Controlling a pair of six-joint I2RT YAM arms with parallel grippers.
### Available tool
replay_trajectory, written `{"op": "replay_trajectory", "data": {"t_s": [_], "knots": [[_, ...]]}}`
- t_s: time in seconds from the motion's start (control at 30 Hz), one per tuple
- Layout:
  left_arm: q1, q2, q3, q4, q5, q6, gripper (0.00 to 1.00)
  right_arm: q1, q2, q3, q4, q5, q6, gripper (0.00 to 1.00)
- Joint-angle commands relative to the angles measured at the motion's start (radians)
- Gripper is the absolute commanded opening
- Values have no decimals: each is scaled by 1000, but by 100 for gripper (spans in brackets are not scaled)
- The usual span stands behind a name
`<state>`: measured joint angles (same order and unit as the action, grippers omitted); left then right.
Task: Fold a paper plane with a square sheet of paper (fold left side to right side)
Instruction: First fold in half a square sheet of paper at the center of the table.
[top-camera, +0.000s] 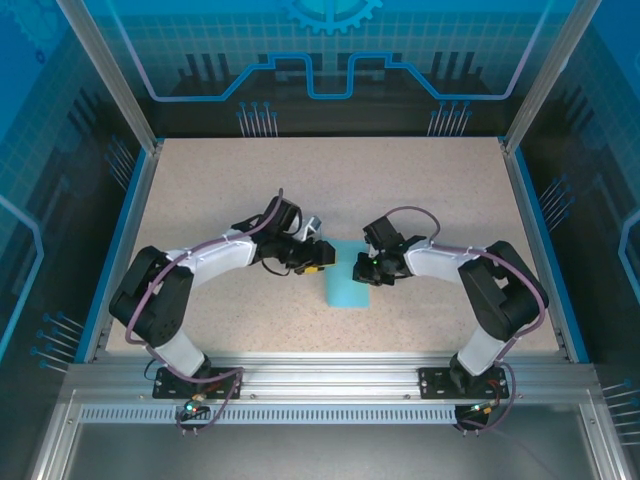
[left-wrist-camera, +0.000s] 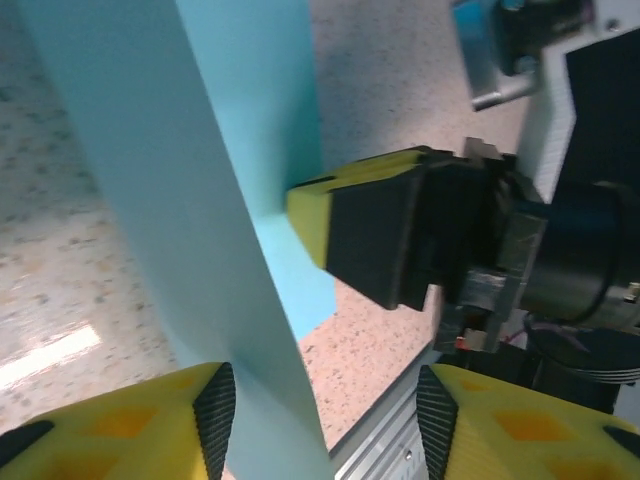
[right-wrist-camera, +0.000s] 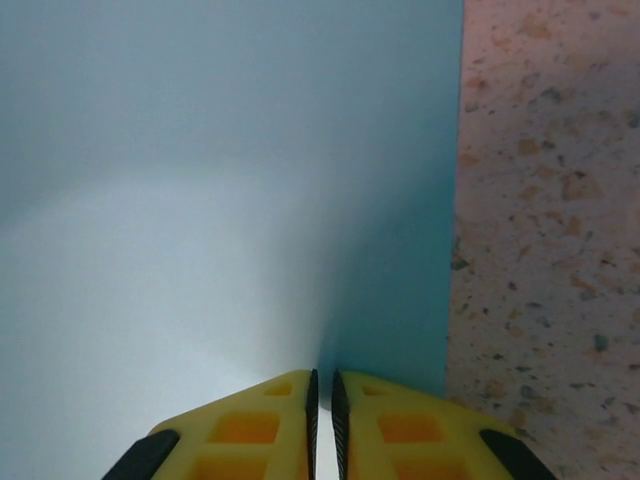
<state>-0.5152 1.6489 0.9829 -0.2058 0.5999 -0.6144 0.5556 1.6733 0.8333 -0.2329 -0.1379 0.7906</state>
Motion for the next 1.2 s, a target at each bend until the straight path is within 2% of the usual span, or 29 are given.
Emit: {"op": "replay_trajectory", "data": {"t_s": [0.0, 0.1, 0.3, 0.47, 0.6, 0.77, 1.17], "knots": [[-25, 42, 35, 44, 49, -30, 59, 6, -32, -46, 34, -17, 12, 17], [-41, 70, 44, 67, 51, -46, 61, -5, -88, -67, 74, -23, 9, 19], [-61, 114, 57, 82, 41, -56, 56, -43, -246, -104, 83, -22, -21, 36], [-66, 124, 59, 67, 10, -49, 42, -84, -326, -162, 197, -139, 4, 52], [-68, 128, 60, 58, -6, -47, 29, -89, -310, -170, 291, -233, 38, 59], [-72, 134, 65, 48, -15, -45, 21, -79, -246, -154, 340, -282, 63, 58], [-74, 129, 65, 37, -26, -41, 13, -64, -159, -126, 322, -279, 68, 37]]}}
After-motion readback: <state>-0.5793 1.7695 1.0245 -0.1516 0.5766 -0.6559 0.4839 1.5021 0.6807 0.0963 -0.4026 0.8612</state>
